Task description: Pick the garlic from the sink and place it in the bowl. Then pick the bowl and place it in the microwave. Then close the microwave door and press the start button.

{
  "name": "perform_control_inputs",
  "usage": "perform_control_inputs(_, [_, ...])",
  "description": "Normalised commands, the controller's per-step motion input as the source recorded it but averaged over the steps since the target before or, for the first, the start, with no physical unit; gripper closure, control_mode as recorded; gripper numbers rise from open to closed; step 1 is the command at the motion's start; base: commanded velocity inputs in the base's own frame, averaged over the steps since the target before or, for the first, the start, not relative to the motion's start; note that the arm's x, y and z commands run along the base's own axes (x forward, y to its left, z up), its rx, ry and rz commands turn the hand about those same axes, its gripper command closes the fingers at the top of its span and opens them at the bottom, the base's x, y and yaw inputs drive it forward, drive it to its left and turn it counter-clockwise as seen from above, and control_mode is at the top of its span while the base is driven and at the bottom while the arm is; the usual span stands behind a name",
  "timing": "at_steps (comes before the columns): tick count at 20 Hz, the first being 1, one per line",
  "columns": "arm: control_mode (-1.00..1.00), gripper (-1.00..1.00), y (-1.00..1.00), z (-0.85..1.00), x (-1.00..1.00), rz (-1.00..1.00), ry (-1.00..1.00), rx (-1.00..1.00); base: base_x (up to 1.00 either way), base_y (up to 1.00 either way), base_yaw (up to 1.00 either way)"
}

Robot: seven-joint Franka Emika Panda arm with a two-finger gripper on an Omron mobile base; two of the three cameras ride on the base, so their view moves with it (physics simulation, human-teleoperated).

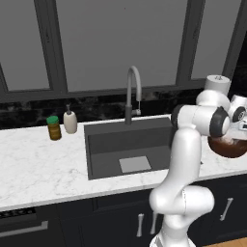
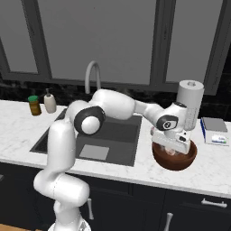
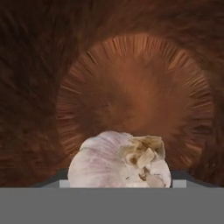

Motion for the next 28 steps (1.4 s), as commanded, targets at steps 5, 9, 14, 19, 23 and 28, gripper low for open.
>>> perform_control_inputs(5, [-1.0, -1.0, 0.07, -0.33, 0.03, 0.0, 0.02, 0.0, 0.0, 0.0, 0.0])
perform_control_inputs(9, [-1.0, -1.0, 0.04, -0.02, 0.0, 0.0, 0.0, 0.0, 0.0, 0.0, 0.0])
perform_control_inputs(14, [-1.0, -1.0, 0.07, 0.16, -0.08, 0.0, -0.07, -0.01, 0.0, 0.0, 0.0])
perform_control_inputs(19, [-1.0, -1.0, 0.35, 0.68, -0.12, 0.0, -0.18, -0.15, 0.0, 0.0, 0.0])
perform_control_inputs(23, [-1.0, -1.0, 0.62, 0.16, -0.01, 0.0, -0.03, -0.14, 0.0, 0.0, 0.0])
perform_control_inputs(28, [-1.0, -1.0, 0.57, -0.12, 0.1, 0.0, 0.0, -0.14, 0.0, 0.0, 0.0])
